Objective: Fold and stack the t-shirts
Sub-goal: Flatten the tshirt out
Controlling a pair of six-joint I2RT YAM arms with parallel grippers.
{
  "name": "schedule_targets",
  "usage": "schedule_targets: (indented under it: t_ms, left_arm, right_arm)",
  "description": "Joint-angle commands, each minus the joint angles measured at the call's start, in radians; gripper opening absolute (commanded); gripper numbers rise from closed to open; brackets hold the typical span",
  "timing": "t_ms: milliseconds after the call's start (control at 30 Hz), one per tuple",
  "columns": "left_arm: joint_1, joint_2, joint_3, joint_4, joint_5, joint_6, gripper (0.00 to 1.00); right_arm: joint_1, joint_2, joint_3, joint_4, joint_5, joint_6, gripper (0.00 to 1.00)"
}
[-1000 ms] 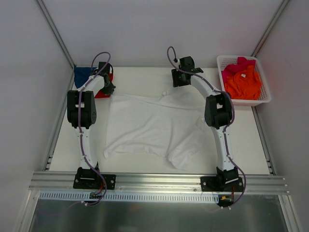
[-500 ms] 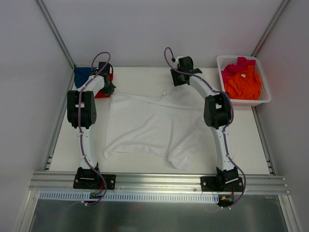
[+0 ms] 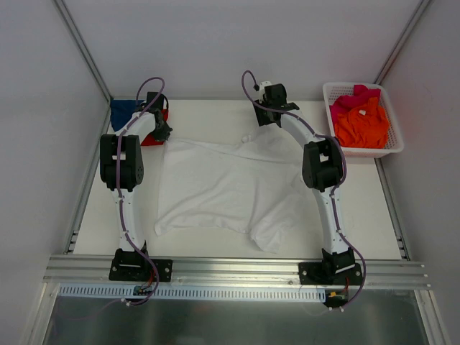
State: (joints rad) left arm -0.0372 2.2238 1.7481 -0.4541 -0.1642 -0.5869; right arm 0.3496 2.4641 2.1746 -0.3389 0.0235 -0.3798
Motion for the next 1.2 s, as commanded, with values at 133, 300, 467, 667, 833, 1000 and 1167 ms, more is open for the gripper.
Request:
schedule_targets:
  t_ms: [133,300,467,667,833,1000,1167]
  left_arm:
    - [0.01,0.014,0.036,-0.012,0.012,0.015,0.0]
    - [0.011,0.016,0.039,-0.014,0.017,0.016,0.0]
    - [0.011,0.016,0.039,-0.012,0.018,0.016,0.0]
    - [0.011,0.016,0.039,-0.012,0.018,0.015,0.0]
    - [0.011,0.016,0.039,-0.012,0.02,0.016,0.0]
    - [0.011,0.016,0.037,-0.014,0.022,0.015,0.0]
    - [0.011,0.017,0.042,-0.012,0.022,0.015,0.0]
  right_arm:
    - [-0.006,-0.057,-0.064,0.106,-0.002,0.001,0.46]
    - [-0.014,-0.047,-0.029,0.072,0.015,0.062,0.47]
    - [-0.04,-0.043,-0.013,0.024,-0.013,0.14,0.47]
    - [-0.06,-0.06,-0.027,0.018,-0.062,0.197,0.48]
    - [-0.064,-0.041,0.008,-0.029,-0.08,0.211,0.48]
    - [-0.061,-0.045,-0.007,-0.016,-0.071,0.217,0.47]
    - [-0.055,-0.059,0.004,-0.024,-0.053,0.197,0.47]
